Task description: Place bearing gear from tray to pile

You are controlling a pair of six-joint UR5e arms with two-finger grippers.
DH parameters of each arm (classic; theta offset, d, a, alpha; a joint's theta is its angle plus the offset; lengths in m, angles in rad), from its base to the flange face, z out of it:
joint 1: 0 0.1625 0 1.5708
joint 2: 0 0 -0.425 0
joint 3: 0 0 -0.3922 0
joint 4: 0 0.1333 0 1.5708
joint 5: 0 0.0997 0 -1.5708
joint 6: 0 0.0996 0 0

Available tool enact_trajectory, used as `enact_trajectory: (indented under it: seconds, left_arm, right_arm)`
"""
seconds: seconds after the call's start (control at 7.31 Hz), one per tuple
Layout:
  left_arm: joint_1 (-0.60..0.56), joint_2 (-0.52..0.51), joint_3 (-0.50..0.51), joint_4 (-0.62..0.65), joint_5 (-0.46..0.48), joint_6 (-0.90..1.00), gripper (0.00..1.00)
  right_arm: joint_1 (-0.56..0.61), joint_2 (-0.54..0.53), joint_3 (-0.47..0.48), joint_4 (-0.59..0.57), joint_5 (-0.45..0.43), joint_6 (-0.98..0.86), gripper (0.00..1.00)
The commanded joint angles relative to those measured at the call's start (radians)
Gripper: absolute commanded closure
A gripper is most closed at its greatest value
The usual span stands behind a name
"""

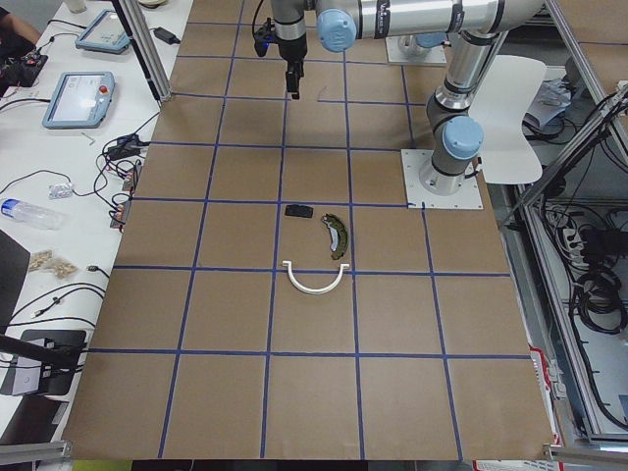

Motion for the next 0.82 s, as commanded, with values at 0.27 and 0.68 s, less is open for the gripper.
enact_trajectory:
  seconds: [0.27, 0.68]
  left_arm:
    - [-0.001, 0.004, -0.001, -0.002, -0.001, 0.000, 0.00]
    - [-0.001, -0.004, -0.001, 0.004, 0.000, 0.000, 0.00]
  right_arm:
    - [-0.012, -0.001, 0.000, -0.008, 0.002, -0.182, 0.00]
    - [-0.027, 0.000, -0.012, -0.055, 0.005, -0.184, 0.00]
